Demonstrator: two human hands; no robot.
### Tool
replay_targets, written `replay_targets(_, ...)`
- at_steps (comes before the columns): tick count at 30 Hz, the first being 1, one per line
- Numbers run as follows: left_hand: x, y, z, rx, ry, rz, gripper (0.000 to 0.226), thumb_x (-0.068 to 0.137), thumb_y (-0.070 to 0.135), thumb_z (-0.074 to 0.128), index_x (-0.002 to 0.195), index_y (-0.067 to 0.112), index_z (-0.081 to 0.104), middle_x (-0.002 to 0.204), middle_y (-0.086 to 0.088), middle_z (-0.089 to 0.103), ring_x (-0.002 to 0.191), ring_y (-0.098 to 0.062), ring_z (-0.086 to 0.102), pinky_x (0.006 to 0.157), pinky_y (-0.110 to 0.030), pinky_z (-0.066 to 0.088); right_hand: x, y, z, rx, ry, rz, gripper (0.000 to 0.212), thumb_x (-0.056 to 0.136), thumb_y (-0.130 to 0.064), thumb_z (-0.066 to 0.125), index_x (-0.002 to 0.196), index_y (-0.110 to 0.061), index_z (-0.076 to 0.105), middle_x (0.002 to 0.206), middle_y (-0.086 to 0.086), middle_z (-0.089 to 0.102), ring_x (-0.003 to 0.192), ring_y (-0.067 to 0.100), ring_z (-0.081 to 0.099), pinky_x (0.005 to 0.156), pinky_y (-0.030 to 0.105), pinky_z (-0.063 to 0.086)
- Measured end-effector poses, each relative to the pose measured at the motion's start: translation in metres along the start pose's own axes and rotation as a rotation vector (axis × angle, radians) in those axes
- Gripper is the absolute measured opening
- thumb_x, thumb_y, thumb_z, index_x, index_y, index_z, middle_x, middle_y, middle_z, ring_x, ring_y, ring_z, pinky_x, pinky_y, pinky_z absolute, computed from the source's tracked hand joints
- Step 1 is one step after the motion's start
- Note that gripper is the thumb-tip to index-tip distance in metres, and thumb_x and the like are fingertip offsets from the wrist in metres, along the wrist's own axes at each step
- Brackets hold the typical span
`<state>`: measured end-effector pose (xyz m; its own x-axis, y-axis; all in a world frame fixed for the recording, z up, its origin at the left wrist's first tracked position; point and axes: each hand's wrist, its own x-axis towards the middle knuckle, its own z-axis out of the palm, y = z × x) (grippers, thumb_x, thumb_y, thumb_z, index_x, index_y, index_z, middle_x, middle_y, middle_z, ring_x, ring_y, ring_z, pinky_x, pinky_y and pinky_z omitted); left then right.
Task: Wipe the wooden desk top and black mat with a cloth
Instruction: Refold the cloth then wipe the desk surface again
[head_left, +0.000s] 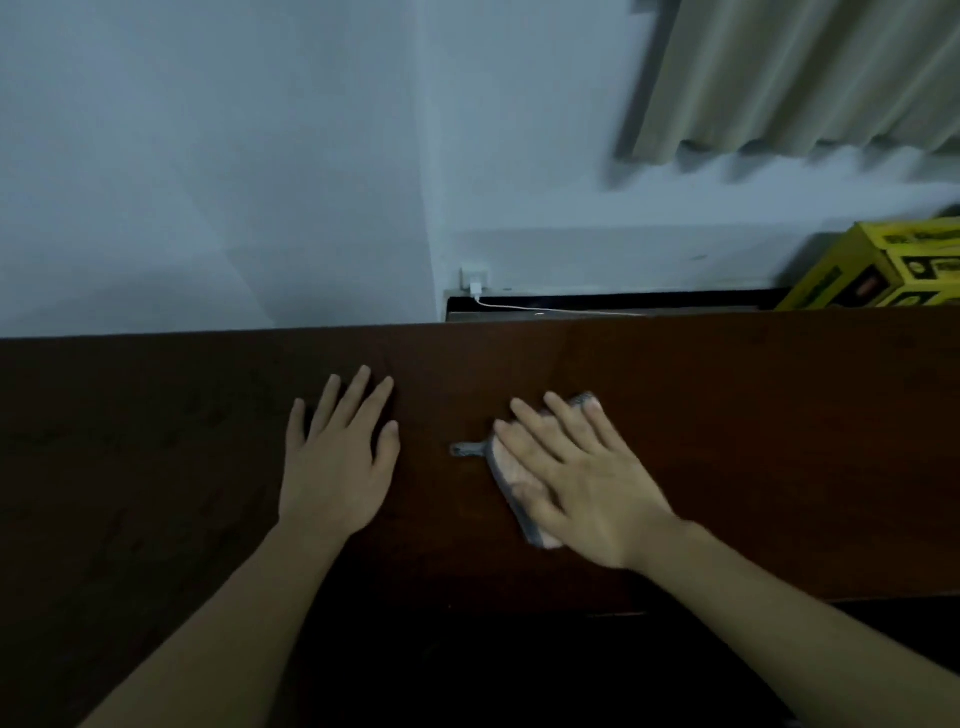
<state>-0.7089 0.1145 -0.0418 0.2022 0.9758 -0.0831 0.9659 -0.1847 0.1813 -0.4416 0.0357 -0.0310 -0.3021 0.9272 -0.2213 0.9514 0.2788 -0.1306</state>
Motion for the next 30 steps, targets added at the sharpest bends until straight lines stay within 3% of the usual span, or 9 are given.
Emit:
replay_targets(2, 0.001, -0.001, -0.001, -0.007, -0.009, 0.000, 0.059, 0.102, 0.053, 0.008, 0.159, 0.039, 0.015, 0.168, 0.011, 0.002, 0.155, -0.015, -0.004, 0.125, -0.048, 0.000, -0.004, 0.033, -0.004, -0.022, 0.013, 0.055, 0.063, 0.098, -0.063, 0.003, 0.156, -0.045, -0.013, 0.167, -0.014, -0.010, 0.155, 0.020, -0.014, 0.124, 0.048, -0.009)
replay_targets(5, 0.002, -0.001, 0.000, -0.018, 0.000, 0.003, 0.057, 0.103, 0.052, 0.014, 0.159, 0.039, 0.016, 0.168, 0.012, 0.003, 0.155, -0.014, -0.005, 0.125, -0.048, -0.001, 0.023, 0.083, -0.012, -0.050, 0.066, 0.301, 0.068, 0.092, -0.063, -0.006, 0.156, -0.043, -0.011, 0.170, -0.010, -0.005, 0.156, 0.023, -0.008, 0.124, 0.048, -0.005)
replay_targets(9, 0.004, -0.002, 0.001, -0.031, 0.013, 0.003, 0.056, 0.104, 0.051, 0.018, 0.158, 0.039, 0.018, 0.168, 0.012, 0.005, 0.155, -0.014, -0.002, 0.125, -0.047, -0.002, 0.090, 0.092, -0.020, 0.007, 0.085, 0.512, 0.062, 0.103, -0.054, 0.009, 0.161, -0.035, -0.004, 0.171, -0.004, -0.005, 0.156, 0.030, -0.008, 0.122, 0.058, -0.003)
replay_targets(13, 0.003, -0.003, 0.001, -0.031, 0.010, 0.001, 0.055, 0.104, 0.050, 0.020, 0.158, 0.040, 0.019, 0.168, 0.013, 0.005, 0.155, -0.013, -0.002, 0.125, -0.046, -0.001, 0.115, 0.031, -0.022, 0.014, 0.058, 0.390, 0.062, 0.104, -0.053, 0.008, 0.161, -0.035, -0.008, 0.170, -0.005, -0.010, 0.155, 0.031, -0.013, 0.121, 0.060, -0.008)
replay_targets(17, 0.003, -0.001, 0.001, -0.009, 0.006, -0.019, 0.054, 0.104, 0.048, 0.022, 0.158, 0.040, 0.019, 0.168, 0.012, 0.005, 0.155, -0.013, -0.002, 0.125, -0.046, 0.000, 0.054, -0.015, -0.010, -0.027, 0.019, 0.137, 0.062, 0.104, -0.054, 0.004, 0.159, -0.035, -0.016, 0.168, -0.006, -0.018, 0.154, 0.028, -0.020, 0.122, 0.056, -0.012)
replay_targets(22, 0.002, -0.002, 0.002, -0.009, 0.018, -0.003, 0.055, 0.104, 0.049, 0.022, 0.158, 0.038, 0.021, 0.168, 0.011, 0.007, 0.155, -0.014, 0.000, 0.125, -0.048, 0.002, -0.024, 0.025, 0.000, -0.035, -0.038, -0.106, 0.063, 0.101, -0.066, 0.000, 0.158, -0.043, -0.015, 0.166, -0.014, -0.020, 0.152, 0.020, -0.026, 0.122, 0.048, -0.016)
replay_targets(26, 0.002, -0.003, 0.002, 0.017, 0.020, 0.002, 0.058, 0.102, 0.051, 0.017, 0.158, 0.039, 0.018, 0.168, 0.011, 0.005, 0.155, -0.014, -0.001, 0.125, -0.047, 0.001, -0.001, 0.075, -0.004, -0.082, 0.034, 0.090, 0.069, 0.093, -0.070, -0.013, 0.157, -0.043, -0.011, 0.169, -0.011, -0.005, 0.157, 0.024, -0.006, 0.125, 0.049, -0.004)
replay_targets(30, 0.003, 0.000, 0.001, 0.005, 0.025, -0.007, 0.057, 0.102, 0.051, 0.018, 0.158, 0.040, 0.018, 0.168, 0.011, 0.006, 0.155, -0.013, -0.001, 0.125, -0.047, 0.000, 0.059, 0.080, -0.017, 0.003, 0.074, 0.373, 0.065, 0.099, -0.061, 0.000, 0.160, -0.038, -0.008, 0.170, -0.006, -0.009, 0.156, 0.028, -0.011, 0.123, 0.055, -0.006)
